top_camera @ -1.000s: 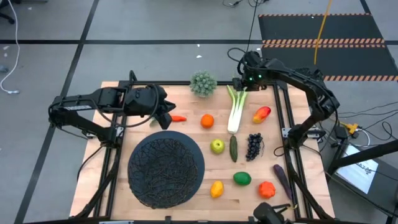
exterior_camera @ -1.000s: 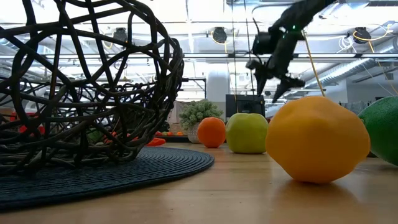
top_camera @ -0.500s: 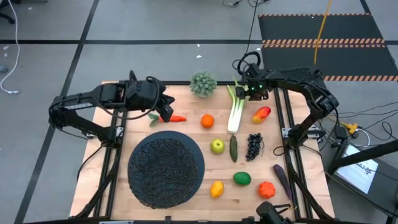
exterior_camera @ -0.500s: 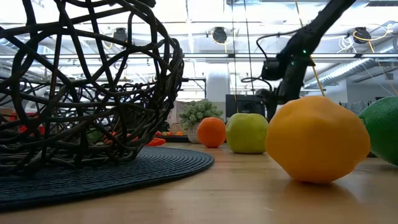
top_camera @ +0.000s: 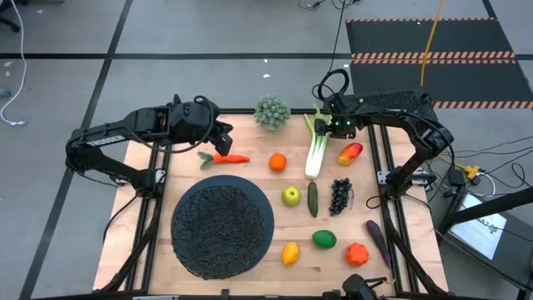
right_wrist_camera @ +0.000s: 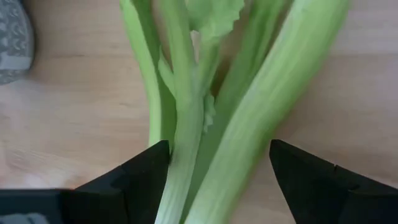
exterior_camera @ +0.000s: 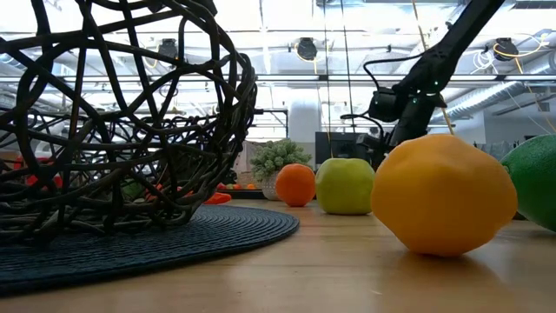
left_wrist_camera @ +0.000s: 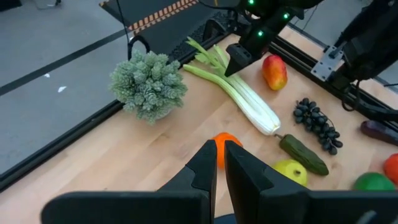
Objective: Build produce basket
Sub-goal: Put the green celery into the black wire basket
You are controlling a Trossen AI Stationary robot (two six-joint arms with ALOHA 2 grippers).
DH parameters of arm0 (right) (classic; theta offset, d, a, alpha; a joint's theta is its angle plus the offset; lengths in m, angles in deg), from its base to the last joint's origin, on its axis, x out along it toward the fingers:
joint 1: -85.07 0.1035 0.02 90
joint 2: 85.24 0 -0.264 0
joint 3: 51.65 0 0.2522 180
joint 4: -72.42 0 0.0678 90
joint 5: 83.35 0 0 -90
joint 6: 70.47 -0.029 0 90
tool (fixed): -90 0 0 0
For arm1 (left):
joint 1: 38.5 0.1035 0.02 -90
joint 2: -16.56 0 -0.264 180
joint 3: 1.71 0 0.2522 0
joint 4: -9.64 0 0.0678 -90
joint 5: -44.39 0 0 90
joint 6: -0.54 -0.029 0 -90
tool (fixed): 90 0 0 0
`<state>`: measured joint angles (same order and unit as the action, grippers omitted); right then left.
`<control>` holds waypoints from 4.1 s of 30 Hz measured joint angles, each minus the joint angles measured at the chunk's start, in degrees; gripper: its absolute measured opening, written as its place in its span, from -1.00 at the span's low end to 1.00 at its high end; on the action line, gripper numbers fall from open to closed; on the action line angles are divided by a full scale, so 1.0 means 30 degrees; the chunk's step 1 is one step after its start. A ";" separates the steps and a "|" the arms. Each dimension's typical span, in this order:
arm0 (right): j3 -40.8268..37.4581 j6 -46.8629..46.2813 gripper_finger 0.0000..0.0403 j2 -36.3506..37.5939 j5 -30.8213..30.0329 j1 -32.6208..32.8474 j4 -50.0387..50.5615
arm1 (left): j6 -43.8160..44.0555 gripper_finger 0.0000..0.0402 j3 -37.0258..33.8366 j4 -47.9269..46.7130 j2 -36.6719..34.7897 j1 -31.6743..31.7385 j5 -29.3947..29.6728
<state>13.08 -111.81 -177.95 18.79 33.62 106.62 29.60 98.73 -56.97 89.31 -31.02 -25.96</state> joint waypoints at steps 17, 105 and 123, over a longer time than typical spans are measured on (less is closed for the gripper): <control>-0.1770 -0.1357 -0.23 0.0015 0.0058 0.0032 -0.3248 | -0.0117 -0.82 0.0000 0.0179 0.0000 0.0024 0.0001; 0.6816 0.6666 -0.66 0.6492 -0.9407 1.7879 -1.0416 | -0.3293 -0.35 0.0007 1.6719 0.3314 -0.4399 0.3991; 0.6816 0.7553 0.18 0.8899 -0.8857 1.7883 -0.8591 | -0.3548 -0.84 -0.0007 1.5801 0.1888 -0.4657 0.4006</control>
<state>33.53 -89.15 -151.25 -7.78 87.26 80.84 18.96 98.71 -9.57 94.97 -44.99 -13.94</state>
